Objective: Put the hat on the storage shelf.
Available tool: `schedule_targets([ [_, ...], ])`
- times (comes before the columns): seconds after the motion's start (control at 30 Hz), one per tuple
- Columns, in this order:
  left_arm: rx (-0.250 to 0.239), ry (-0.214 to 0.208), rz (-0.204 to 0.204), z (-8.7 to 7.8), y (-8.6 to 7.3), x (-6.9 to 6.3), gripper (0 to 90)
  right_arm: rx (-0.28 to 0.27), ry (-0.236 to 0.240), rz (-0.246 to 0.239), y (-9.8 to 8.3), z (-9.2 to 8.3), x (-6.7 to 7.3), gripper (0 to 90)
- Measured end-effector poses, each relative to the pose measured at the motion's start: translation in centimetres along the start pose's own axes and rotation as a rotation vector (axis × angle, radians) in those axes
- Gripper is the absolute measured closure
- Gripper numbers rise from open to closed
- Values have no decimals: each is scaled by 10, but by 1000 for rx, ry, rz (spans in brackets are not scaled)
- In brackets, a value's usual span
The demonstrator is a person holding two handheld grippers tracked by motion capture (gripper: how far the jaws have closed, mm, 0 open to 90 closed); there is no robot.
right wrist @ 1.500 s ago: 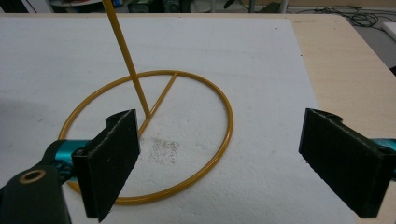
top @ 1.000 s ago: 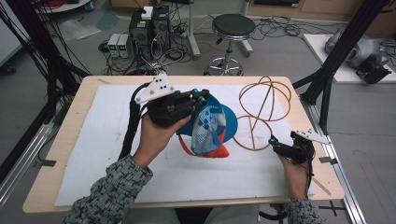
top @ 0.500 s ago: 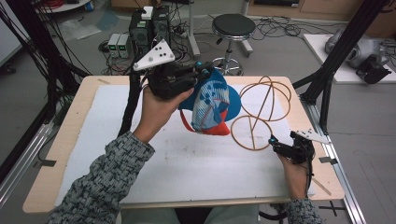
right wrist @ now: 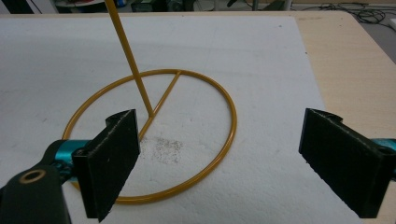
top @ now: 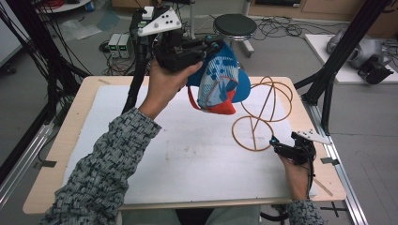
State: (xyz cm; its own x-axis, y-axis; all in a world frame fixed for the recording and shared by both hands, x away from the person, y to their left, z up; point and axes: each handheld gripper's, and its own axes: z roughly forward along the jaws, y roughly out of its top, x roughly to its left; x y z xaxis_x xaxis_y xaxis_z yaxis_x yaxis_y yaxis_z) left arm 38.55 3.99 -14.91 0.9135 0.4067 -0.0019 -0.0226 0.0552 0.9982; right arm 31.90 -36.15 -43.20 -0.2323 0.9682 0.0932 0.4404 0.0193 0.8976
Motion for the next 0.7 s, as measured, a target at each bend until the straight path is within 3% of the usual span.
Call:
schedule_targets([
  [0.3,-4,-39,-5,34,12,5,880,6,6,-8,-1,-1,0,115],
  [0.7,7,-75,0,75,17,-2,880,14,18,-21,-2,-1,0,115],
])
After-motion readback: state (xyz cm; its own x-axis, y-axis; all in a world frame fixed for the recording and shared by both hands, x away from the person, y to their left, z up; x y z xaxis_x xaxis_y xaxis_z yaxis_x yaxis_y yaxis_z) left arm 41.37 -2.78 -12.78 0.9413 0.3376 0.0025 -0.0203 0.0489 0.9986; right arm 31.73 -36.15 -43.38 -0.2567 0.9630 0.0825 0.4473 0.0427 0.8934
